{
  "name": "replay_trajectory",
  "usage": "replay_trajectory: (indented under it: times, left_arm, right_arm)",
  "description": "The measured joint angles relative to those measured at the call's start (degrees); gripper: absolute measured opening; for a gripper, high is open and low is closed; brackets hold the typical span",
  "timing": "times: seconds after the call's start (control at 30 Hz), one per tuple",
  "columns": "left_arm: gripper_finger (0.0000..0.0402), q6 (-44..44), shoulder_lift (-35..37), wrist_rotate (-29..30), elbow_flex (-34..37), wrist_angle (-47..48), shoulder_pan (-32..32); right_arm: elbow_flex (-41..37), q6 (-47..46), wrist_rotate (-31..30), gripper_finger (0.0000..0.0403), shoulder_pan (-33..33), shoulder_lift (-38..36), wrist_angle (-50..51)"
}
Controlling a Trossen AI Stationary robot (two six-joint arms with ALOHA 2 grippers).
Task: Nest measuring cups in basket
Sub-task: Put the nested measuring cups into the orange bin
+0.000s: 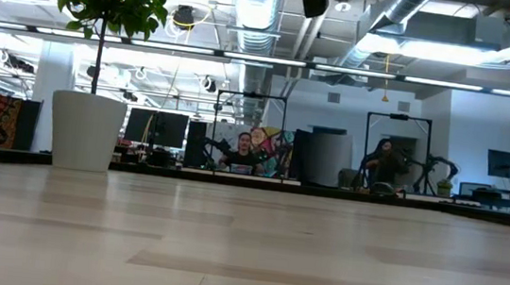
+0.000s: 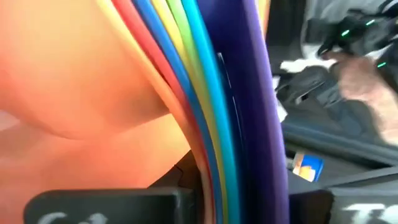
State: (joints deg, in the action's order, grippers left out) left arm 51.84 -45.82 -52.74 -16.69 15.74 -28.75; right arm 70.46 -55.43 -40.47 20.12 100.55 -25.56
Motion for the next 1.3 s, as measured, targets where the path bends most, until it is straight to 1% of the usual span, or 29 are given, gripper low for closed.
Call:
replay_trajectory:
  times: [0.1, 0.2, 0.27, 0.37, 0.5, 0.6, 0.7, 0.87, 1.0, 1.2, 1.3]
  left_arm:
    - [0.0058, 1.8, 0.0, -0.2, -0.7, -3.3, 0.0]
    - [0.0058, 0.8, 0.0, -0.2, -1.1, -2.6, 0.0]
    - [0.0058, -0.2, -0.5, 1.4, -1.1, -1.5, 0.1]
    - [0.0058, -1.3, -2.7, 3.7, -1.1, -1.2, 1.0]
    - [0.0059, -2.3, -6.2, 4.1, -1.2, -4.2, 2.8]
    - [0.0059, -2.0, -7.8, 3.4, -1.2, -6.8, 4.0]
    - [0.0059, -1.0, -7.8, 2.7, -1.2, -8.0, 4.6]
    - [0.0064, 0.3, -7.8, -1.7, -1.2, -8.0, 4.7]
    - [0.0092, -0.9, -7.8, -4.9, -1.2, -7.6, 4.5]
    - [0.0164, -2.9, -7.8, -5.2, -1.2, -7.5, 4.5]
    - [0.0197, -3.8, -7.8, -7.5, -1.2, -6.3, 4.5]
  right_arm:
    - [0.0, 0.1, 0.0, 0.0276, 0.0, 0.0, 0.0]
    - [0.0, 0.4, 0.0, 0.0276, 0.0, 0.0, 0.0]
    - [0.0, 0.5, 0.1, 0.0276, 0.1, 0.0, 0.0]
    - [0.0, 0.6, 0.1, 0.0276, 0.3, 0.0, 0.0]
    - [0.0, 0.6, 0.2, 0.0276, 0.5, 0.0, 0.0]
    - [0.0, 0.6, 0.2, 0.0276, 0.9, 0.0, 0.0]
    - [0.0, 0.4, 0.2, 0.0276, 1.1, 0.0, 0.0]
    - [0.0, 0.4, 0.2, 0.0276, 1.4, 0.0, -0.1]
    - [0.0, 0.4, 0.2, 0.0276, 1.3, 0.0, -0.1]
    - [0.0, 0.4, 0.2, 0.0276, 1.3, 0.0, -0.1]
    - [0.0, 0.4, 0.2, 0.0276, 1.3, 0.0, -0.1]
